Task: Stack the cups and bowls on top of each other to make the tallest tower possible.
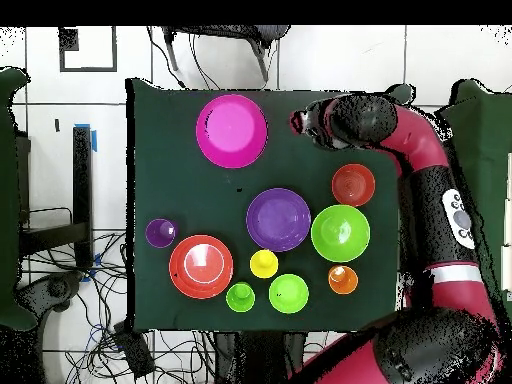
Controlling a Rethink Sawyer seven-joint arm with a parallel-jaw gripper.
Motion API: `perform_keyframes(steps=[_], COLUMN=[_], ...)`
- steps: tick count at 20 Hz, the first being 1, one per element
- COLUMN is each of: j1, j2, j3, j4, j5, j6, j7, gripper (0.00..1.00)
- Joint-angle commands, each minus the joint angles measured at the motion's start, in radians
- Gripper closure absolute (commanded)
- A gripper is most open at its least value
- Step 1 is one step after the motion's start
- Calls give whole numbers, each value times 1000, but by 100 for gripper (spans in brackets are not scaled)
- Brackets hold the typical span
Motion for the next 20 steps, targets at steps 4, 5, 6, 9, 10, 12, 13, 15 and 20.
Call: perform_keyframes(steps=[4,5,6,9,10,12,13,15,20], j1=[108,118,128,165,176,198,210,236,290], j2=[-80,-86,-93,-119,-129,-149,-159,-180,-240], j3=[-176,-191,-204,-252,-265,-290,-302,-324,-347], j4=[221,231,243,273,286,315,329,356,428], j5=[-76,-71,-67,-39,-28,-18,-12,1,35], j6=[-186,-195,-207,-206,-206,-227,-236,-250,-276], j7=[220,236,251,313,332,374,395,439,539], gripper=[0,0,0,0,0,0,0,0,0])
